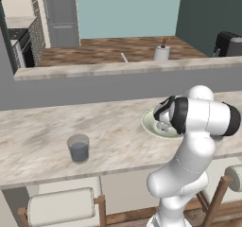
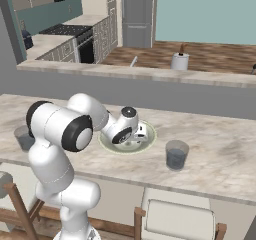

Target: There are four ice cubes in the ice bowl. Place two ice cubes in each glass of water.

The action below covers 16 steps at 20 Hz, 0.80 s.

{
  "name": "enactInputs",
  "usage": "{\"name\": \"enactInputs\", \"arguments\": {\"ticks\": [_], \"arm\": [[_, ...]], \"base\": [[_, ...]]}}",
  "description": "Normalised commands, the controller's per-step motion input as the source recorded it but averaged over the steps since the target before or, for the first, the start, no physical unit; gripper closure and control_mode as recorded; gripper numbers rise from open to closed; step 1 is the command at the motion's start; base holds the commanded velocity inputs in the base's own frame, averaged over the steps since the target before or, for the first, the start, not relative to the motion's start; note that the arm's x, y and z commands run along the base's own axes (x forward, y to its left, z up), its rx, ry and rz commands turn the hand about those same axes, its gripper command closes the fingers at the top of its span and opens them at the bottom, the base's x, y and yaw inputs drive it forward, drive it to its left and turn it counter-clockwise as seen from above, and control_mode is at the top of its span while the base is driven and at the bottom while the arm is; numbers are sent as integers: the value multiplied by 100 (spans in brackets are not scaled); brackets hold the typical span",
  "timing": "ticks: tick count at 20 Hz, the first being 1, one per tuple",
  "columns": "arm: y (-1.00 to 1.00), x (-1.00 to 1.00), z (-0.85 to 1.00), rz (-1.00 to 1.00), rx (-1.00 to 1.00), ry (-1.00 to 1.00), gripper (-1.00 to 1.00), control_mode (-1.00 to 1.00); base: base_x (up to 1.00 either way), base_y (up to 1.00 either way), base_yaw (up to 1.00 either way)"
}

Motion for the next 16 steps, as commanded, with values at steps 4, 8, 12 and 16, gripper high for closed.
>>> {"name": "enactInputs", "arguments": {"ticks": [4,8,12,16], "arm": [[12,0,0,0,0,-1,-100,-100],[15,4,0,0,-2,0,-100,-100],[7,14,0,0,-1,0,-100,-100],[0,21,-1,0,0,0,-100,-100]], "base": [[0,0,0],[0,0,0],[0,0,0],[0,0,0]]}}
